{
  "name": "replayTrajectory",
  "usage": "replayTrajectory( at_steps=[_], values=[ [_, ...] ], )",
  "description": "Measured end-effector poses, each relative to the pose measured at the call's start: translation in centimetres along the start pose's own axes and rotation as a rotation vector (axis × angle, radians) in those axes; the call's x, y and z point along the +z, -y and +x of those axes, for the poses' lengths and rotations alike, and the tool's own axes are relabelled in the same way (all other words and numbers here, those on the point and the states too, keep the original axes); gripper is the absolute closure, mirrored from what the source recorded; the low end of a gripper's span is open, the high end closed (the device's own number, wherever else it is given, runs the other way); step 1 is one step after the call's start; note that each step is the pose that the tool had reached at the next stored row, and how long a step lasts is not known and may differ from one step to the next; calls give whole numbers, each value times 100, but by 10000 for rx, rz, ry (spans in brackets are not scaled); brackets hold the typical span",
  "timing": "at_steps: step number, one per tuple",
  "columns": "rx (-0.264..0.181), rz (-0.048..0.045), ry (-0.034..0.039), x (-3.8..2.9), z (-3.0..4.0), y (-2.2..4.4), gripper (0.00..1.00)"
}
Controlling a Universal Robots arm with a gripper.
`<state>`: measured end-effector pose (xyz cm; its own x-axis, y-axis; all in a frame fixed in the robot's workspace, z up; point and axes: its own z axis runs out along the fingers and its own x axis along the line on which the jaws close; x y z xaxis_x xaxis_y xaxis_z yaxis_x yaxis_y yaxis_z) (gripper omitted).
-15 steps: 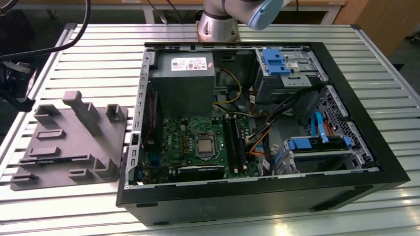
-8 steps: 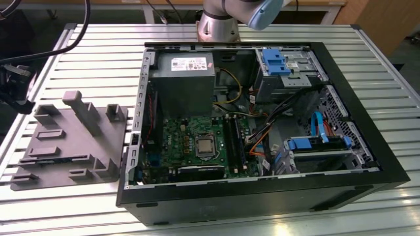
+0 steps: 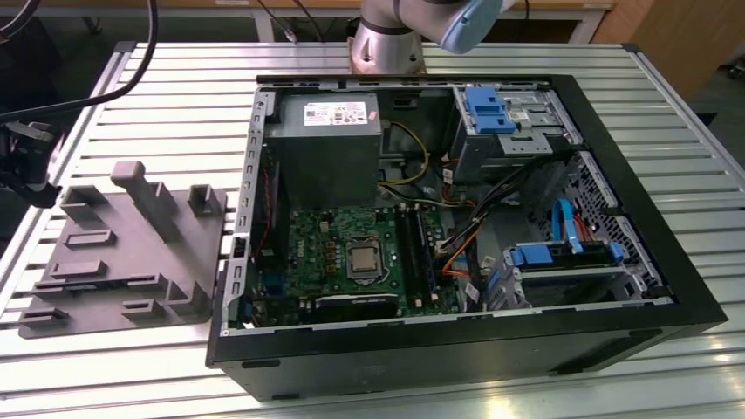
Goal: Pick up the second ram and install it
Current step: 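Reach for the second ram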
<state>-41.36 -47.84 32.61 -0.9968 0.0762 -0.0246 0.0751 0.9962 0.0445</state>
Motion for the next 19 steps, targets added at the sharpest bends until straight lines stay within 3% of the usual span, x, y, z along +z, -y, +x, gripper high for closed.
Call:
replayTrajectory(
  at_steps=[19],
  values=[
    [1,1,-4,76,19,67,89]
  ],
)
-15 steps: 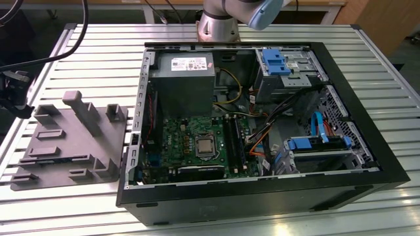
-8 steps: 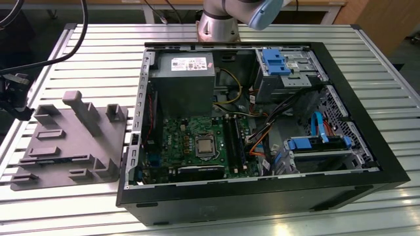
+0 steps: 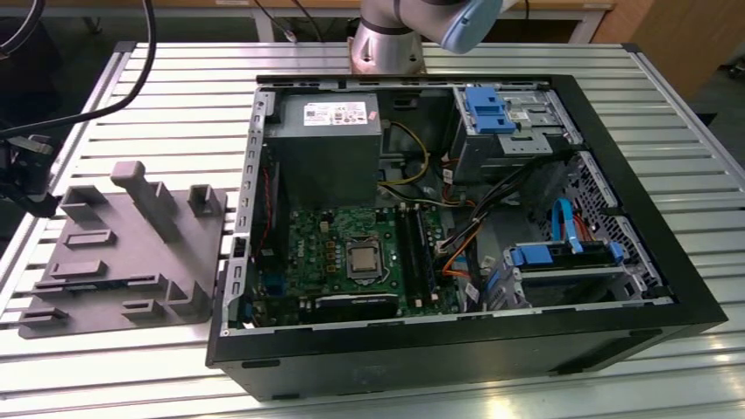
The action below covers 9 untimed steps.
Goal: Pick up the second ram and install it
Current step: 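Reach for the second ram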
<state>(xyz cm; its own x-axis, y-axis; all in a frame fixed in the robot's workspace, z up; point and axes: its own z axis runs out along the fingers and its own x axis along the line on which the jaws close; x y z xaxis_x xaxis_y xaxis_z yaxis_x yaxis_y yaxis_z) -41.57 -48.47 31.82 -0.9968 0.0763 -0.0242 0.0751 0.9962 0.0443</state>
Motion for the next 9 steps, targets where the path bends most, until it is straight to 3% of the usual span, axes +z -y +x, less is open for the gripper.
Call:
replayTrajectory(
  at_steps=[9],
  values=[
    [0,0,-3,43,3,15,89]
  ],
)
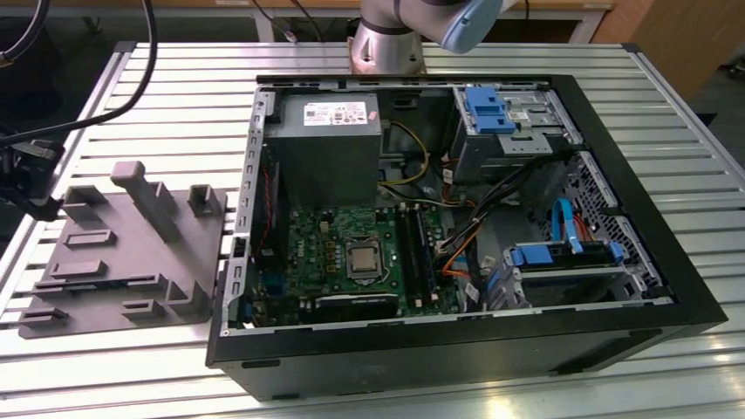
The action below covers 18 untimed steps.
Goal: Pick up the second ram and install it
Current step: 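Reach for the second ram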
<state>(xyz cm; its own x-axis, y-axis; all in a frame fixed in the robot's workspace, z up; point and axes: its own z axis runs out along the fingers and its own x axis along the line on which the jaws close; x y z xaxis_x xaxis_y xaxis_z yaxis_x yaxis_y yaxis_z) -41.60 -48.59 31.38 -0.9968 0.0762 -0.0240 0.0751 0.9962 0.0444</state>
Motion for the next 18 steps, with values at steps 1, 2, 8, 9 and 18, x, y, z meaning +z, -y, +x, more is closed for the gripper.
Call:
replayTrajectory(
  at_steps=[1,2,8,9,18],
  values=[
    [0,0,0,5,1,1,89],
    [0,1,-1,9,1,3,89],
    [0,-1,0,34,5,14,89],
    [0,-1,0,37,7,17,89],
    [0,-1,0,66,22,56,89]
  ],
)
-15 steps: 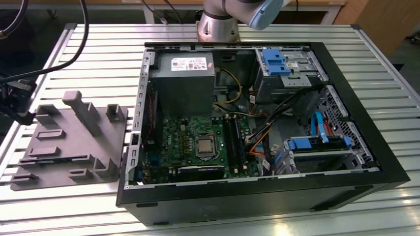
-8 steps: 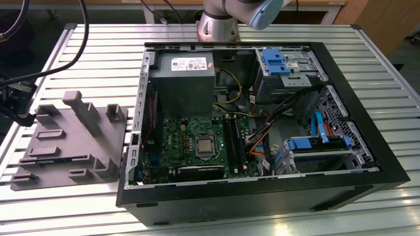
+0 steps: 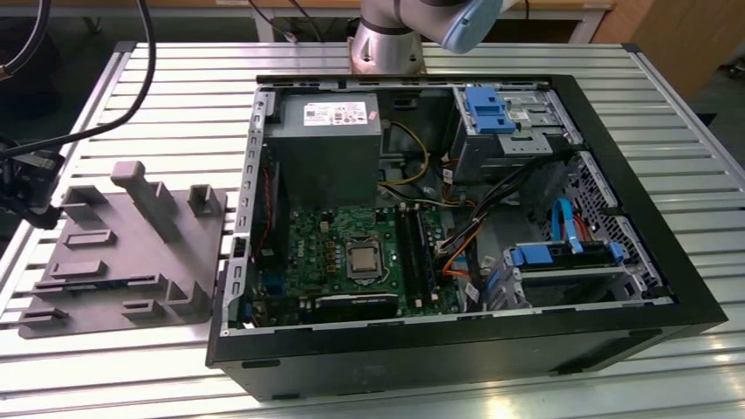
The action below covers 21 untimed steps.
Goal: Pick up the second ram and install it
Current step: 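Reach for the second ram, then pick up the second ram and move it above second insertion slot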
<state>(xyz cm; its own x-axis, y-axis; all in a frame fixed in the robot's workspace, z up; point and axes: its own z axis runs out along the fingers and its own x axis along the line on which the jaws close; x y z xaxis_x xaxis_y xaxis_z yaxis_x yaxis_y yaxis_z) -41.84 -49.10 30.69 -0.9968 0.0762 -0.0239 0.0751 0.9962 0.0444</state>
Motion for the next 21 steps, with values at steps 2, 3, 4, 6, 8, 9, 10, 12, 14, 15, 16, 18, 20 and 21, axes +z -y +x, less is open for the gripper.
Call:
replayTrajectory(
  at_steps=[2,3,4,6,8,9,10,12,14,15,16,18,20,21],
  values=[
    [0,0,0,4,2,9,89],
    [0,0,0,6,3,12,89],
    [1,0,1,9,3,15,89],
    [0,-1,1,13,4,21,89],
    [0,1,0,15,4,23,89],
    [0,1,-1,15,4,23,89],
    [0,2,-2,15,4,23,89],
    [0,1,0,18,4,23,89],
    [0,1,-1,18,4,23,89],
    [0,0,0,18,4,23,89],
    [0,1,0,18,4,23,89],
    [0,1,-1,19,4,23,89],
    [0,1,0,19,4,23,89],
    [0,1,-1,19,4,23,89]
  ],
)
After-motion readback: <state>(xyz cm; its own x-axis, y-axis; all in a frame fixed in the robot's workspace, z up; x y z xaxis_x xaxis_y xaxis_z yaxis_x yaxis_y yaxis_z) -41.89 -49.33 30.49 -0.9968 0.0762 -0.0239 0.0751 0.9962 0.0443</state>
